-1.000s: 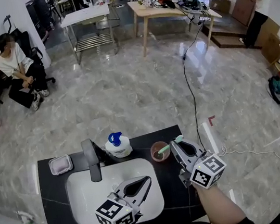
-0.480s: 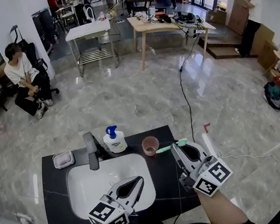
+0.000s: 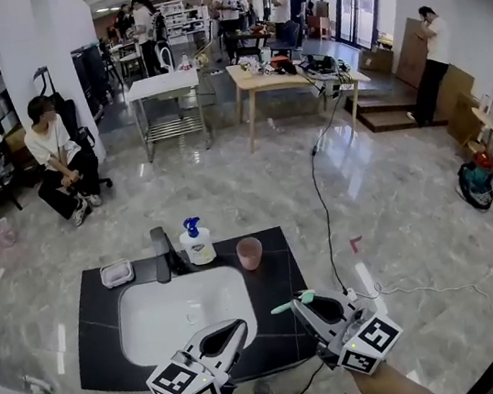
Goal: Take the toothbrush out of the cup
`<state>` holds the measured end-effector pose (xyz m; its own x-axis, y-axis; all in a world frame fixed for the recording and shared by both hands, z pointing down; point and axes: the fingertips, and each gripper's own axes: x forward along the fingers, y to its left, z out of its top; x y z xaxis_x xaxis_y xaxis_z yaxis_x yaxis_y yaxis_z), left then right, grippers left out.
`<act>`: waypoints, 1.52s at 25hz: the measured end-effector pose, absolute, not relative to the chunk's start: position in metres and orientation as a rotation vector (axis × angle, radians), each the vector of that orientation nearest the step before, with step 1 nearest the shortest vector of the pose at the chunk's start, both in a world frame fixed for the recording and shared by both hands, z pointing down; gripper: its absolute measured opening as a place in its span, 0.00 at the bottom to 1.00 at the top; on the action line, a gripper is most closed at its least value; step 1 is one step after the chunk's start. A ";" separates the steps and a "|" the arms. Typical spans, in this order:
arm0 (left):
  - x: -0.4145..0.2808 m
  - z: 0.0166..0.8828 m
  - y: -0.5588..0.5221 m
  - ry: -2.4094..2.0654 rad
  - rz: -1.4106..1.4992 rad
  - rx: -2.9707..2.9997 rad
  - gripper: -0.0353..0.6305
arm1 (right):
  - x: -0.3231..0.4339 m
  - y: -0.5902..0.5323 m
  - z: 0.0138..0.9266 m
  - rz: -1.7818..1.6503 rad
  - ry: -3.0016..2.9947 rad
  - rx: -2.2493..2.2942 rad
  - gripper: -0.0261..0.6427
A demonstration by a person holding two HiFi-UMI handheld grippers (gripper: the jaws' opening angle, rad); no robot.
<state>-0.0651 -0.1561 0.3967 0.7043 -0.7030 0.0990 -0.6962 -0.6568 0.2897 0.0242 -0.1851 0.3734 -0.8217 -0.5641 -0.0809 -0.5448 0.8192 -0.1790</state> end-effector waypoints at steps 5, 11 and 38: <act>-0.049 0.396 -0.112 -1.117 -0.030 2.624 0.06 | 0.035 -0.128 0.388 -0.264 2.921 -0.818 0.08; -0.028 0.401 -0.065 -1.137 -0.019 2.635 0.06 | 0.060 -0.077 0.397 -0.276 2.935 -0.819 0.08; 0.036 0.394 0.000 -1.112 0.021 2.690 0.06 | 0.111 -0.013 0.408 -0.367 2.891 -0.795 0.08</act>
